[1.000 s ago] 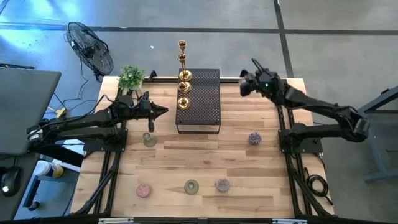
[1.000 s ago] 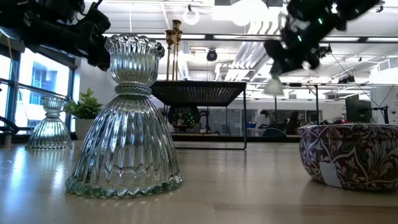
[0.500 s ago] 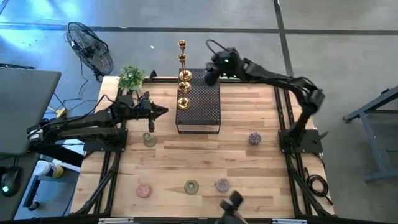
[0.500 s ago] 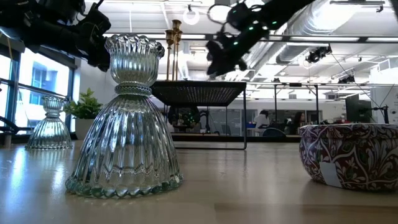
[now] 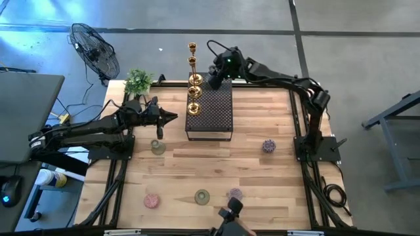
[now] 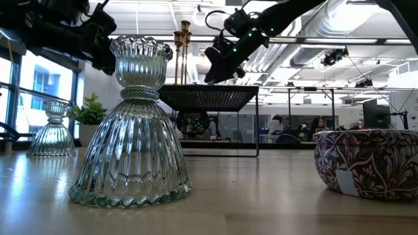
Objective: Pick & Place candle stick holders
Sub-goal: Put the top transparent candle holder on the shelf, then put the left transparent candle holder on the shelf aligned with the other transparent candle holder
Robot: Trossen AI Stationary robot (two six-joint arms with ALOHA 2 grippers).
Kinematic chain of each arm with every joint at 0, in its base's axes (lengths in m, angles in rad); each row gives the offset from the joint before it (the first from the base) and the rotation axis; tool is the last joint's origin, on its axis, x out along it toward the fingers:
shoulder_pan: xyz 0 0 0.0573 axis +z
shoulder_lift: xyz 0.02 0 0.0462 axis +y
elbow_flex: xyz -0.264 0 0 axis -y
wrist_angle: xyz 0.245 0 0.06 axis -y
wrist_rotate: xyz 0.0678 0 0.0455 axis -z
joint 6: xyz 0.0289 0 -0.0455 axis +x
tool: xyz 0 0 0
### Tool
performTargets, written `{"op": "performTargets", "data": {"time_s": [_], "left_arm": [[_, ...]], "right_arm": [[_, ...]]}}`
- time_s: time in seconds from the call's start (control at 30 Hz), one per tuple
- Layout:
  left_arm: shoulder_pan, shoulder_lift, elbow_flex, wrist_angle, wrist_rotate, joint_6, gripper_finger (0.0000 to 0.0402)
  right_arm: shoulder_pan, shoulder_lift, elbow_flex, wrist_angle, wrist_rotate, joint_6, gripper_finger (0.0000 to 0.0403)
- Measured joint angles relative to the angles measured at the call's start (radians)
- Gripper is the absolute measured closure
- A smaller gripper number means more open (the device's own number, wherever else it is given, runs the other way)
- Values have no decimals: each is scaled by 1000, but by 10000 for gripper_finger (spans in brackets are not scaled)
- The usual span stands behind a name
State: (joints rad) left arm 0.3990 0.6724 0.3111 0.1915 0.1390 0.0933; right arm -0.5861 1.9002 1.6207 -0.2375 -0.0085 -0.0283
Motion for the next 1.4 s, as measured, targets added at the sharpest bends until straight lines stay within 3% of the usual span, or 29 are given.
{"op": "performTargets", "data": {"time_s": [0.73,1.2,1.4], "left_arm": [[0,0,0,0,-2,-2,371],[0,0,0,-11,0,-12,371],[0,0,0,-32,1,-11,371]], "right_arm": [[-3,31,0,21,-11,-25,261],[-3,0,0,39,30,-82,160],[22,-138,0,-84,62,-105,167]]}}
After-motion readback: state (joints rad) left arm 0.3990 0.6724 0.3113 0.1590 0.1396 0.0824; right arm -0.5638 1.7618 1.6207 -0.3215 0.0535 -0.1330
